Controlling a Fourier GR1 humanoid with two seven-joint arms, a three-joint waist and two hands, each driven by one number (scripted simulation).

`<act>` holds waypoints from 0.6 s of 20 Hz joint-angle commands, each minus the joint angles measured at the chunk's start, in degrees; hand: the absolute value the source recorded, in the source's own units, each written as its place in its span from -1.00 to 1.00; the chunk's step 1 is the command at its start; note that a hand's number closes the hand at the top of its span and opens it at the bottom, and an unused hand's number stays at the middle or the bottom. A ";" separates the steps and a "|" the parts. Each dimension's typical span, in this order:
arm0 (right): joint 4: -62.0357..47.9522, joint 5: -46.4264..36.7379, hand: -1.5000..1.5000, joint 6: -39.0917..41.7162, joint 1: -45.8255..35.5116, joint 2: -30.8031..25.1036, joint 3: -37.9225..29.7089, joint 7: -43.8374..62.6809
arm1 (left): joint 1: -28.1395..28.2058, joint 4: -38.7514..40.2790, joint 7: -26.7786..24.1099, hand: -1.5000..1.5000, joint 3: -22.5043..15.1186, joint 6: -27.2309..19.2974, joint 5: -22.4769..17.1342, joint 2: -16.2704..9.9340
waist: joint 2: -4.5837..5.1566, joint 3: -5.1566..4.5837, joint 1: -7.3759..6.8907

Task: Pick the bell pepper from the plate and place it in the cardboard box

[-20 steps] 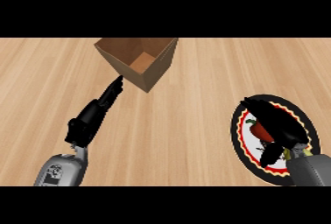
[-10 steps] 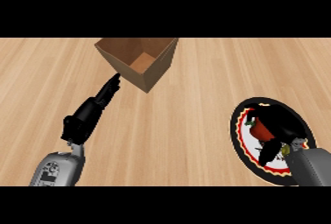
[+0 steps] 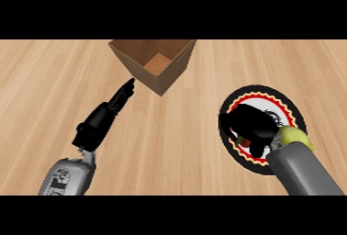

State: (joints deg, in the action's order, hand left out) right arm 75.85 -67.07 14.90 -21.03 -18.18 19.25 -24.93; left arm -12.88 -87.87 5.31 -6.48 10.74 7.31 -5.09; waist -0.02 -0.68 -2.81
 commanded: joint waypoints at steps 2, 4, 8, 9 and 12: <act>-3.83 0.69 1.00 -2.33 -8.12 7.22 6.57 -9.36 | -0.33 -2.16 2.29 0.00 0.66 0.23 -1.02 -0.06 | 0.46 0.77 -0.73; -5.64 0.67 1.00 -4.34 -10.99 9.79 6.13 -10.64 | -1.10 1.51 -0.38 0.00 1.01 -1.22 0.42 0.58 | 0.39 0.70 1.29; -0.92 4.08 1.00 -4.66 -13.11 10.94 1.14 -11.21 | 1.10 -1.57 1.21 0.00 1.69 0.18 -0.22 -1.15 | -0.03 0.68 2.40; 2.14 4.22 1.00 -4.34 -10.96 11.11 1.48 -10.67 | 1.13 -2.62 2.45 0.00 2.17 -0.46 -0.62 -0.63 | -0.10 0.68 2.66; 7.79 9.43 1.00 3.82 -12.81 8.47 -2.78 -12.62 | 5.27 -4.40 0.84 0.00 0.78 0.21 0.18 -0.92 | -0.15 0.68 2.64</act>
State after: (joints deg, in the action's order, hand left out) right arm 78.85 -61.45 14.02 -32.51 -9.16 19.63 -36.00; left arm -10.50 -89.03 5.20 -5.29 10.31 7.54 -5.51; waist -0.05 -0.04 -0.52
